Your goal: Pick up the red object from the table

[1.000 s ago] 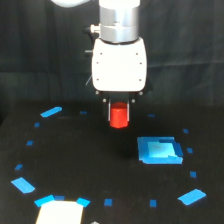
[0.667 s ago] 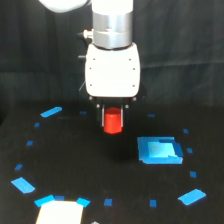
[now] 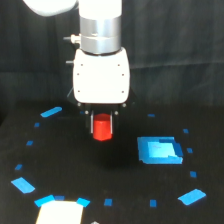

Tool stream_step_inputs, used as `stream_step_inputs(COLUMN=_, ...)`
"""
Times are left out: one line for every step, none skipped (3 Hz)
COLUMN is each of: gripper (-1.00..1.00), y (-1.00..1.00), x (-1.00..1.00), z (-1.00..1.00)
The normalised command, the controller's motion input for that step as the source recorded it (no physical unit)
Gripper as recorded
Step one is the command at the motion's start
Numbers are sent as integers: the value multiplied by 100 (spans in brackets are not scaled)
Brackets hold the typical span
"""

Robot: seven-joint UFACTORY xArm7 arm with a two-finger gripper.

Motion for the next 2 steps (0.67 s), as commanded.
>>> stream_step_inputs(gripper=-100, y=100, x=0, z=100)
stream_step_inputs(gripper=-92, y=70, x=-2, z=0)
